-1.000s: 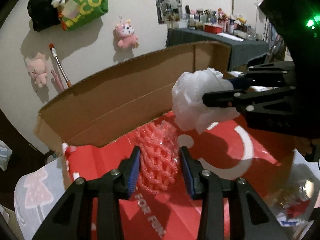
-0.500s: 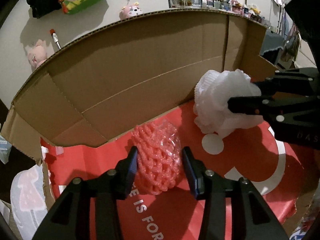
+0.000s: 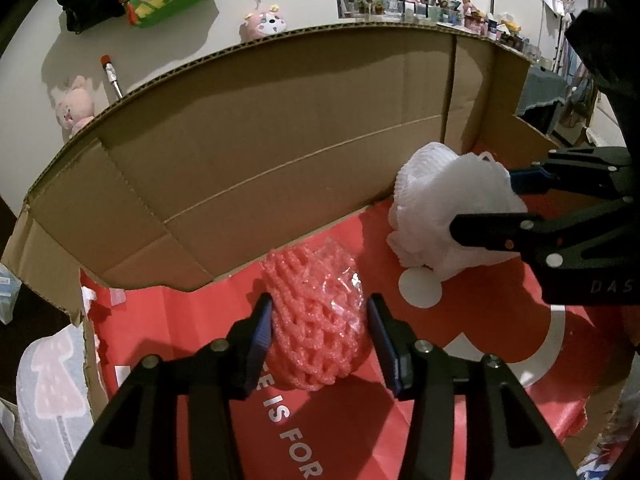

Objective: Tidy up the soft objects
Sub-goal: 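Carry the red sponge and white pouf in both grippers into the red-lined box, then open both grippers to drop the sponge and pouf inside the box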

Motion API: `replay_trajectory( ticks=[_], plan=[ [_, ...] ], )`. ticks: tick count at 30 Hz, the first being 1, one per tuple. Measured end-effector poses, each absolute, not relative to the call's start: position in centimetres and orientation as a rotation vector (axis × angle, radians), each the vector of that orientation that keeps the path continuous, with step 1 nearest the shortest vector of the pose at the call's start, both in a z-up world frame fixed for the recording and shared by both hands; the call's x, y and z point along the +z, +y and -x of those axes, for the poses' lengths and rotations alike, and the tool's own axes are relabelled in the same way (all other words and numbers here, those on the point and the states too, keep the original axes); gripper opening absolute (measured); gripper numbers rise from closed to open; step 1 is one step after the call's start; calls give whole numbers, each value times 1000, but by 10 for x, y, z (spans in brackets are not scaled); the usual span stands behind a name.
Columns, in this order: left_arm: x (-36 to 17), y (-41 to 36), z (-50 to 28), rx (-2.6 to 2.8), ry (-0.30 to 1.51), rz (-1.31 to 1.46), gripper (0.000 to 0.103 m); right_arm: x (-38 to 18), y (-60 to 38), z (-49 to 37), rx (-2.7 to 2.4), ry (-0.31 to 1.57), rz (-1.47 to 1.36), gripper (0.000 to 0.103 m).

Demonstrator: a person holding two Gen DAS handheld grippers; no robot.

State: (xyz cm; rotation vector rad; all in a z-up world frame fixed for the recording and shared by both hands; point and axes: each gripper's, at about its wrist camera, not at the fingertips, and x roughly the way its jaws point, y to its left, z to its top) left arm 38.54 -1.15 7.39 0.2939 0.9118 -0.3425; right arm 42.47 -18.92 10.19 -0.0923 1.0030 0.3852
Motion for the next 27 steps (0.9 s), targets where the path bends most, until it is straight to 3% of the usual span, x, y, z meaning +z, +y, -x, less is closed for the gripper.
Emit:
replay_trajectory(
  ticks=[10,14,25,27],
  plan=[
    [75,-11,-381,-350,910,-283,64,104,-193,-424,374,1002,82,63],
    [78,-7,-379,-348,899,-268,70,109,-195,-422,362,985,80,71],
    [111,8,-355,-329,822,-147,86,138,-203,-407,342,932,56,73],
    [122,11,-346,-327,798,-120,92,147,-204,-398,346,921,53,79]
  ],
)
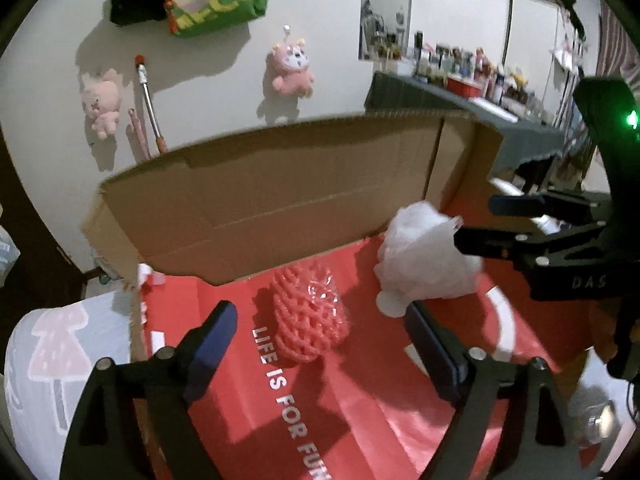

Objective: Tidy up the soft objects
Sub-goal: 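Open both grippers to drop the sponge and pouf inside the box, then move both tools back from the box toward the remaining soft items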

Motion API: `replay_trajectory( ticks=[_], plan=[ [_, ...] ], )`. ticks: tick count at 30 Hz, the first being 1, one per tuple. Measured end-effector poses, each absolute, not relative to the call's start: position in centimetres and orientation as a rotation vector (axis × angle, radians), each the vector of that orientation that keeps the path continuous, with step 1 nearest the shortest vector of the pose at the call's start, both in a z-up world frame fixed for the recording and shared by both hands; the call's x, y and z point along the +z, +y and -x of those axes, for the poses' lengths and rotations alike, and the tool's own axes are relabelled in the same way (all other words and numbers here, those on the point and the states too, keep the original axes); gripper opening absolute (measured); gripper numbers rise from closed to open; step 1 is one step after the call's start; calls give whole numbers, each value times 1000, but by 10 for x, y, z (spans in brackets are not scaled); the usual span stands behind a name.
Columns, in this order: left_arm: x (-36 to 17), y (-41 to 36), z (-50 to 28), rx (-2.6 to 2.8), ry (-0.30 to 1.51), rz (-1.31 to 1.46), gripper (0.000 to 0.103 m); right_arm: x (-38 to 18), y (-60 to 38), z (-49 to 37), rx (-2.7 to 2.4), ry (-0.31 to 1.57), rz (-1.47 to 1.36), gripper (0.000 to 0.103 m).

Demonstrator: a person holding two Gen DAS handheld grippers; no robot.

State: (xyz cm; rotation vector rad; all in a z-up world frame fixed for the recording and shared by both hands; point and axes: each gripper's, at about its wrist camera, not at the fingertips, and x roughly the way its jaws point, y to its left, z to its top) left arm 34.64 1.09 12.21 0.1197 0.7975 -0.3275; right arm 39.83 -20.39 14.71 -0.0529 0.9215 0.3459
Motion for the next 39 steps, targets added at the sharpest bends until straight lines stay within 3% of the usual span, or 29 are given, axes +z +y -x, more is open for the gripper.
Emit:
replay_trajectory(
  ticks=[7,9,24,39],
  plan=[
    [161,16,-304,-300,700,-65,99,192,-204,-352,334,819,81,81],
    [175,18,-284,-291,653,-55,103,208,-205,-331,322,774,87,90],
    [234,18,-129,-266,352,-35,103,289,-230,-170,290,482,77,91],
    [202,24,-6,-183,192,74,103,263,-252,-3,155,184,155,102]
  ],
)
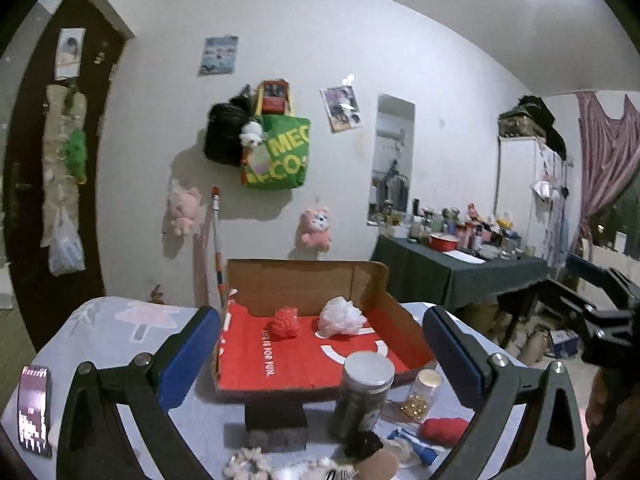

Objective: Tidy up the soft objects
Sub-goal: 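Move both tools back from the box toward the remaining soft items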

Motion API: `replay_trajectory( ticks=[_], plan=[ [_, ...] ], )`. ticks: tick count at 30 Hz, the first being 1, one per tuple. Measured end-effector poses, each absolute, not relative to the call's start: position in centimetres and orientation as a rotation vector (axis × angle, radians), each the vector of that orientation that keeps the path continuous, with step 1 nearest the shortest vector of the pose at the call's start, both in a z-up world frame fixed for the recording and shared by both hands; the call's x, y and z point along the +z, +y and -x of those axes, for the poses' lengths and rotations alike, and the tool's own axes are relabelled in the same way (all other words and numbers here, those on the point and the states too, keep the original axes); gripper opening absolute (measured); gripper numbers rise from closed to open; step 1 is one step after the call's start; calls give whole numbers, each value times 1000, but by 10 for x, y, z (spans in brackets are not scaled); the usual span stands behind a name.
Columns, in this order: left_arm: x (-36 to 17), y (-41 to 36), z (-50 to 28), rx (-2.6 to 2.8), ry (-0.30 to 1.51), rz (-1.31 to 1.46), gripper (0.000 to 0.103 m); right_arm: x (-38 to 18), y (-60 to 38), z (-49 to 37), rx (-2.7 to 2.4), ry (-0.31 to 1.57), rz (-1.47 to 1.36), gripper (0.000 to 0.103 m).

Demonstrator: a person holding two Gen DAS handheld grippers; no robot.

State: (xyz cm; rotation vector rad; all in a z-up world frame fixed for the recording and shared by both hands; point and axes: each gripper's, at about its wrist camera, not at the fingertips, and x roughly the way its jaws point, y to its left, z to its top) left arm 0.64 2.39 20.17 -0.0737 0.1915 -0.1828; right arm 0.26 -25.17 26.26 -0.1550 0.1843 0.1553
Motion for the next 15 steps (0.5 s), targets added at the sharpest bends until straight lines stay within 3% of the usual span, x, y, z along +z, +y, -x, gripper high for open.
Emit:
replay_trajectory(
  ticks=[15],
  plan=[
    [121,8,37,-114,192,42,103,153,-240,43,113,221,116,102]
  ],
)
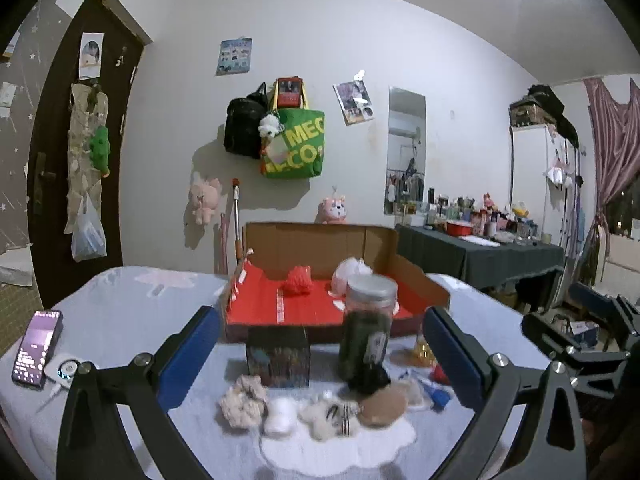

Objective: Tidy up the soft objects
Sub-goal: 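Move both tools back from the box toward the remaining soft items, then grasp the red heart plush with the right gripper while the left gripper grasps the beige crocheted knot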

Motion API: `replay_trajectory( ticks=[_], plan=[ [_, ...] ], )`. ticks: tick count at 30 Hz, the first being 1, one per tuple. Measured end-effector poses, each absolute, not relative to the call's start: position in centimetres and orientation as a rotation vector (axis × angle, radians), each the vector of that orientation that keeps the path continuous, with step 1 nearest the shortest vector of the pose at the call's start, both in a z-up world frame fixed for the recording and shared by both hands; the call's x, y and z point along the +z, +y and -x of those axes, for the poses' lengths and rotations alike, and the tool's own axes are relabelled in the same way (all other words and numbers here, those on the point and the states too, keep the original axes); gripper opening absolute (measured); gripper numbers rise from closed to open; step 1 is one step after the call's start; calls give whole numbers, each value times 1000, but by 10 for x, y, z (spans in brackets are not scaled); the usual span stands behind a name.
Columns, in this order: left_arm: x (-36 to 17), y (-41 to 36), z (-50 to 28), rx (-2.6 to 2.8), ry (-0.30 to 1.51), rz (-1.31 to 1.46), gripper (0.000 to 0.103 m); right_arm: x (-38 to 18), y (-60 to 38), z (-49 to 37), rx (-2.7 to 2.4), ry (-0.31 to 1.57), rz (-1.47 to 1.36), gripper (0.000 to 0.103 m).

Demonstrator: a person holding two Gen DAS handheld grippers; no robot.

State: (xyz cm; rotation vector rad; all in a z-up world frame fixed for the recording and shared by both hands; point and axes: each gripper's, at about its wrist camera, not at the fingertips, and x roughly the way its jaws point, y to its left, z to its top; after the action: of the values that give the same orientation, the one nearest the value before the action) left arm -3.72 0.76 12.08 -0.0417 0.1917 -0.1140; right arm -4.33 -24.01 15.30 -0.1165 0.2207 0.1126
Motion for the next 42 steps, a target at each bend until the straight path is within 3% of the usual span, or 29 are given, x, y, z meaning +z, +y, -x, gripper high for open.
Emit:
replay_trajectory(
  ticks=[16,42],
  plan=[
    [28,12,13,-68,440,31,103,63,-233,18,117,467,40,102],
    [50,43,-32,-30,559,-11,101,79,-252,-47,149,577,4,102]
  ],
)
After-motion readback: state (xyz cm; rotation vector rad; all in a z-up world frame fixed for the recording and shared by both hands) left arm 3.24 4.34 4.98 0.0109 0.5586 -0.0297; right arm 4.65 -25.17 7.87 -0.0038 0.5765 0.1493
